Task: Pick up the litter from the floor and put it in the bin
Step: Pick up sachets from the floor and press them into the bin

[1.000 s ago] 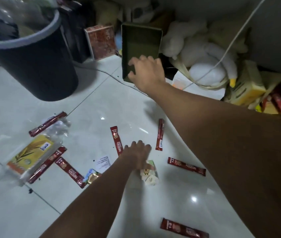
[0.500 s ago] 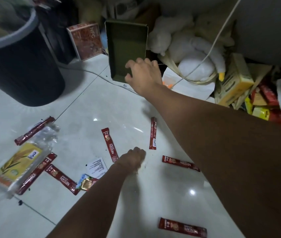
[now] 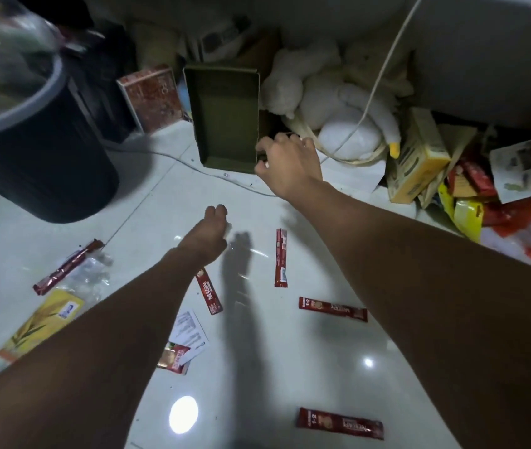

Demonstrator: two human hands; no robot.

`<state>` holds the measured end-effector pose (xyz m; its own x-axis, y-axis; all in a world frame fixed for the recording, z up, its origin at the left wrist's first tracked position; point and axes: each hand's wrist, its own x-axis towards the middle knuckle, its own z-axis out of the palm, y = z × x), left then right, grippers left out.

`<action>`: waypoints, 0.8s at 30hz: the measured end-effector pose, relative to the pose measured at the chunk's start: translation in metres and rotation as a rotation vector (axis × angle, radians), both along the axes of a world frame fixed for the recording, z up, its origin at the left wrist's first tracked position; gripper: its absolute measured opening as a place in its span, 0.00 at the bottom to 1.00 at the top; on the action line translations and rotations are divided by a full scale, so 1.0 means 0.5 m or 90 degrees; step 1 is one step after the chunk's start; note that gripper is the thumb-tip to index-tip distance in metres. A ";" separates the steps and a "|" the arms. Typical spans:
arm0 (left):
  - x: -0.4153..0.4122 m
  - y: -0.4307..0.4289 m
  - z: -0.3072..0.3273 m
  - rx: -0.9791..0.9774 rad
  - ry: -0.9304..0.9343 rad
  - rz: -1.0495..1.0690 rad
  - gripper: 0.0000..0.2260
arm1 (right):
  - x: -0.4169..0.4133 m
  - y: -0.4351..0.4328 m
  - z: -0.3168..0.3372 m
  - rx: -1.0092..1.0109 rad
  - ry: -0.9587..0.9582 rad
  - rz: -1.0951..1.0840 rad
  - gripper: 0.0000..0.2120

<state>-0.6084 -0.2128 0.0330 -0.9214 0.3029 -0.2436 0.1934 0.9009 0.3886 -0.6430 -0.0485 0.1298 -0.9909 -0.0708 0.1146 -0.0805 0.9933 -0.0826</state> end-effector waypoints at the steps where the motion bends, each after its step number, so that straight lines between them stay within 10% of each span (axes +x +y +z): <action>1: -0.012 -0.006 0.018 -0.003 0.020 0.011 0.14 | -0.001 0.004 0.006 -0.006 -0.001 -0.004 0.17; 24: 0.099 0.000 0.181 -0.074 0.132 0.292 0.11 | 0.136 0.090 -0.048 0.021 -0.099 0.160 0.19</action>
<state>-0.5588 -0.2129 0.1236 -0.9854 -0.1623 -0.0505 -0.1700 0.9460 0.2761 -0.5750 -0.0034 0.1058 -0.9474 -0.3170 -0.0443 -0.3129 0.9463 -0.0813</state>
